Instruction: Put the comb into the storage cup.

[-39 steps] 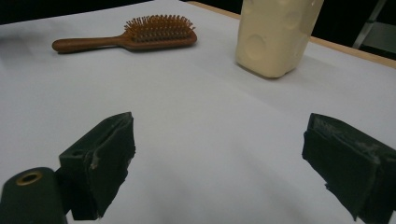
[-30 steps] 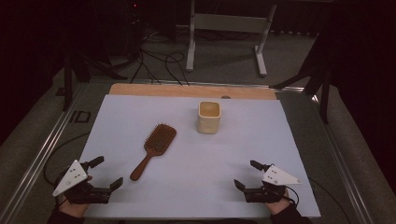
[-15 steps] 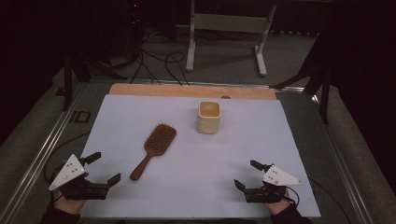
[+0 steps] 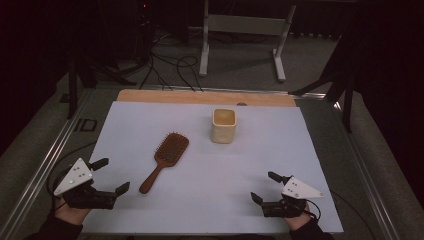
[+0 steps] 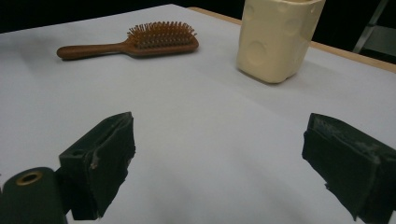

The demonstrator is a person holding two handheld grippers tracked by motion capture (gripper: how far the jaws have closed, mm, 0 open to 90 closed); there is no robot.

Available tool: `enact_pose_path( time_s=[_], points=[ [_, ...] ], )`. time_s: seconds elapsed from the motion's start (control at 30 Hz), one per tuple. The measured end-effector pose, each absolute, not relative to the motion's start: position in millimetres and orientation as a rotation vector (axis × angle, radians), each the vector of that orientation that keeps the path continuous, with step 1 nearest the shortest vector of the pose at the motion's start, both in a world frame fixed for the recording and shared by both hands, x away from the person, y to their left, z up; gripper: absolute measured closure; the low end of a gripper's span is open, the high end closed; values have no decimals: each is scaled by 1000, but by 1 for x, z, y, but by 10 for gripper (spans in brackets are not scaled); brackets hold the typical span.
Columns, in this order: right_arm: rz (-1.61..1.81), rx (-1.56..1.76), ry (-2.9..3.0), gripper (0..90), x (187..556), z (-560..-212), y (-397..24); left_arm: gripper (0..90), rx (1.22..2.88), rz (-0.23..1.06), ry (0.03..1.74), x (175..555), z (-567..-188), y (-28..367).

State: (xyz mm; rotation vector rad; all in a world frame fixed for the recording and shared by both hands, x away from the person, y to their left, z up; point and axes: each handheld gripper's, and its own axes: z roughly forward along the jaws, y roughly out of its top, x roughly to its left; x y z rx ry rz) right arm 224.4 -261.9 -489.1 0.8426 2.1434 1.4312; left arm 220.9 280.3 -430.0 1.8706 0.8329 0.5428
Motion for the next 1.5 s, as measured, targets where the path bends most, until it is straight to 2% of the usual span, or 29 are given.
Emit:
enact_pose_path(
  time_s=[0.7,1.5],
  points=[
    [1443,846,2145,94,224,-488,-261,0,1961,551,800,236,-398,261],
    [1450,838,2151,94,223,-488,-260,0,2077,538,835,257,-397,233]
  ],
)
